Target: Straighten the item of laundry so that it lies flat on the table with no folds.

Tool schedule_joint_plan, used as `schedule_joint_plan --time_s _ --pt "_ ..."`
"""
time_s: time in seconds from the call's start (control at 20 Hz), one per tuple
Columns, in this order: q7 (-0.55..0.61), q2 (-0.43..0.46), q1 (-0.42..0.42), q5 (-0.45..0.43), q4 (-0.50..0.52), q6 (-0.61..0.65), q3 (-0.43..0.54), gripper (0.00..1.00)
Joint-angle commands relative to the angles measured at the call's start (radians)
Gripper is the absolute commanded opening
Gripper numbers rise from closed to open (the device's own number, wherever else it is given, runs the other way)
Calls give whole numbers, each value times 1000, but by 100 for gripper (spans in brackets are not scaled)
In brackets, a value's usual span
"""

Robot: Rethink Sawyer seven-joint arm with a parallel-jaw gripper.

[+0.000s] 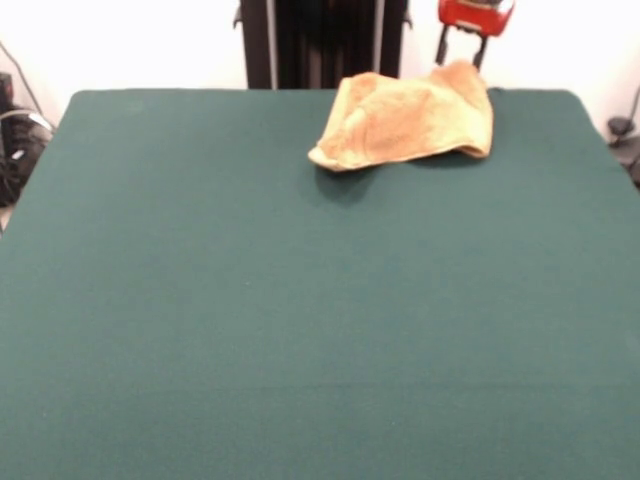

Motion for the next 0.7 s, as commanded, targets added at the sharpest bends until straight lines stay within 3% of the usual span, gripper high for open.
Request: schedule_joint_plan --time_s 0.05,0.25,0.7 --pt "139 -116 -3 95 -165 152 54 100" --pt "106 -193 -19 71 -182 203 36 100" --pt "206 -248 -75 85 -175 169 90 100"
